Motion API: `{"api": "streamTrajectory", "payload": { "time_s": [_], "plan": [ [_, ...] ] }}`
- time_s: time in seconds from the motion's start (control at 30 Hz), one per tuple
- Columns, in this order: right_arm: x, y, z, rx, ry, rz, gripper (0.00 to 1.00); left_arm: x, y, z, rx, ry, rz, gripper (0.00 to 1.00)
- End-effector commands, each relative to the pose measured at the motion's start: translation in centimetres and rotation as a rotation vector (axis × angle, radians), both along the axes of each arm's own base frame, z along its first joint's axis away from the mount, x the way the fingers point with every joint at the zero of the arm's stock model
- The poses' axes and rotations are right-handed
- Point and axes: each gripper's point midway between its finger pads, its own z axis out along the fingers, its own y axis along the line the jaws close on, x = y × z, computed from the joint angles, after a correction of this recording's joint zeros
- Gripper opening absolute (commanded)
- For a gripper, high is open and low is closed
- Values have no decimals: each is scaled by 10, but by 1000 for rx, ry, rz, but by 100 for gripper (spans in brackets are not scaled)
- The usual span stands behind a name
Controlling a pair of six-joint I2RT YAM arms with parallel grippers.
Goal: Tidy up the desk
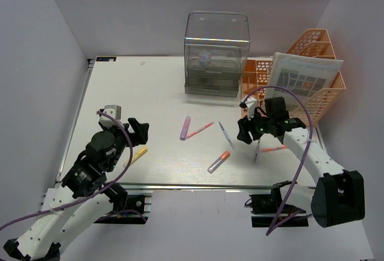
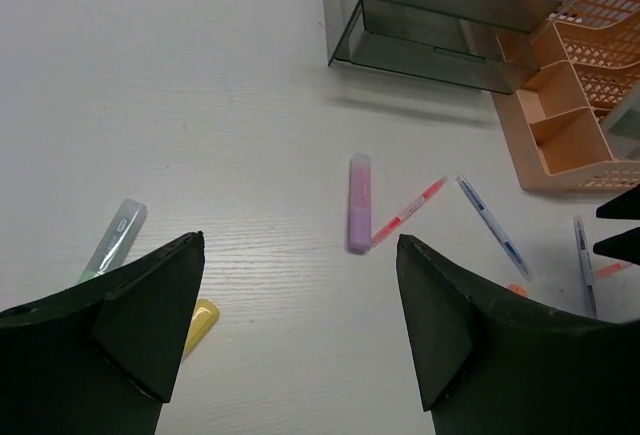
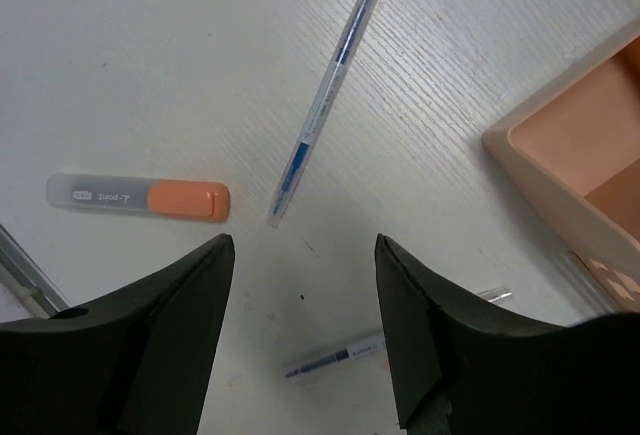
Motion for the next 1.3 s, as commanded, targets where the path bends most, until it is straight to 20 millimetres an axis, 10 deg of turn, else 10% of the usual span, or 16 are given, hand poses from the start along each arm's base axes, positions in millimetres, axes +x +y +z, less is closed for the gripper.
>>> {"api": "streamTrajectory", "payload": {
  "time_s": [0.0,0.37,1.27],
  "plan": [
    [22,5,10,-26,-58,-23,64,1,9,1,11,-11,42,88],
    [56,25,-10,-155,-7,-64,74,1,15,-5,25,14,76,89],
    [60,58,-69,-316,101,10,51,-7,22,-9,13,21,87,90]
  ]
}}
